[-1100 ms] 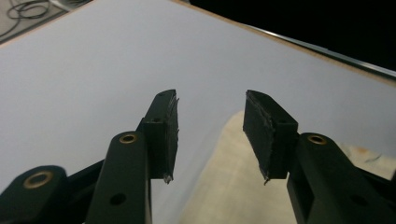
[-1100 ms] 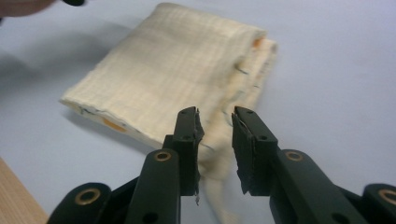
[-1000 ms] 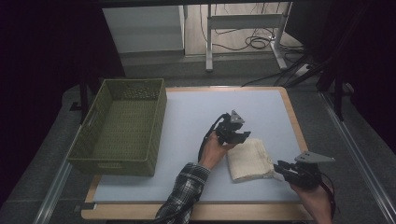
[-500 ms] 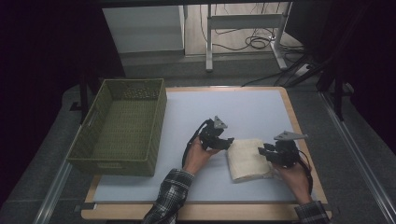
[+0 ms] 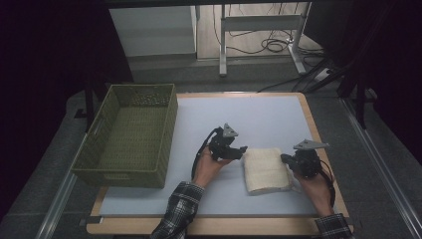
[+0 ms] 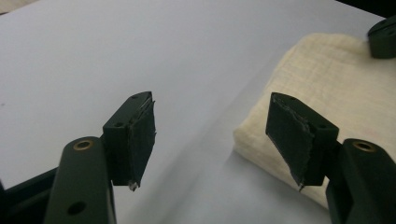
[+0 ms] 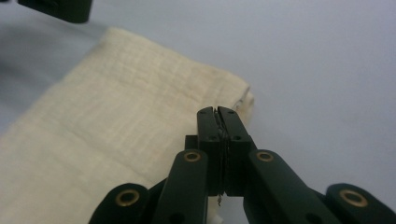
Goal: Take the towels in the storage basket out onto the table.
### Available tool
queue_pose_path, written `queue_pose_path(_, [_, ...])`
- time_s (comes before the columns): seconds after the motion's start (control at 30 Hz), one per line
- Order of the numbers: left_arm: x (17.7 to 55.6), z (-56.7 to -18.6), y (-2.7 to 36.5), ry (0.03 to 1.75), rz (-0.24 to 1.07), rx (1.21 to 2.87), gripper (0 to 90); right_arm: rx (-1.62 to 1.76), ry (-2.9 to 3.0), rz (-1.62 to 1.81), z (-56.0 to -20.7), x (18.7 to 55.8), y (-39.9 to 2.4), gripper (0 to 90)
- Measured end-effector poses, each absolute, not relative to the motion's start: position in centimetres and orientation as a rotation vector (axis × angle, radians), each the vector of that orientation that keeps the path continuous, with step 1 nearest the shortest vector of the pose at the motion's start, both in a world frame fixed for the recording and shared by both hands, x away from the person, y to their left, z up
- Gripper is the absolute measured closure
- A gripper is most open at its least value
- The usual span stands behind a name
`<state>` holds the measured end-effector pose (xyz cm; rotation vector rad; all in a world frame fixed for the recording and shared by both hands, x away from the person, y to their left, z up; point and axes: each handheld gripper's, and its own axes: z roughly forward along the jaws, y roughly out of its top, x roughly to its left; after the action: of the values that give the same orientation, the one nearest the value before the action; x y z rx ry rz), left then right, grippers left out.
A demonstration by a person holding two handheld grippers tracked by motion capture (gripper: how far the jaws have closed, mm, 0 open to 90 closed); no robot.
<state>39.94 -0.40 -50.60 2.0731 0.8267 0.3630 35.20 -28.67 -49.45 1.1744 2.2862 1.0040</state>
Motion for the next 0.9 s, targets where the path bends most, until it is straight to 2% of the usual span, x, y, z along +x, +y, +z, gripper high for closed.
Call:
queue_pose_path(0.1, [40.0,-50.9,-1.0,0.821,0.367,2.091,33.2,1.212,2.284,1.004,-50.3,35.5,-29.1,78.3])
queue_pose_path(0.37, [40.3,-51.2,-0.9,0.829,0.336,2.097,36.0,1.163,2.284,1.03,-48.7,32.4,-29.3,66.3])
queue_pose_path(0.53, [41.0,-52.4,-1.1,0.854,0.32,2.124,38.6,1.179,2.304,0.968,-50.0,30.6,-29.2,58.5])
queue_pose_path(0.9, [41.3,-53.2,-1.3,0.866,0.285,2.138,38.7,1.254,2.309,0.947,-51.7,29.6,-30.2,55.8])
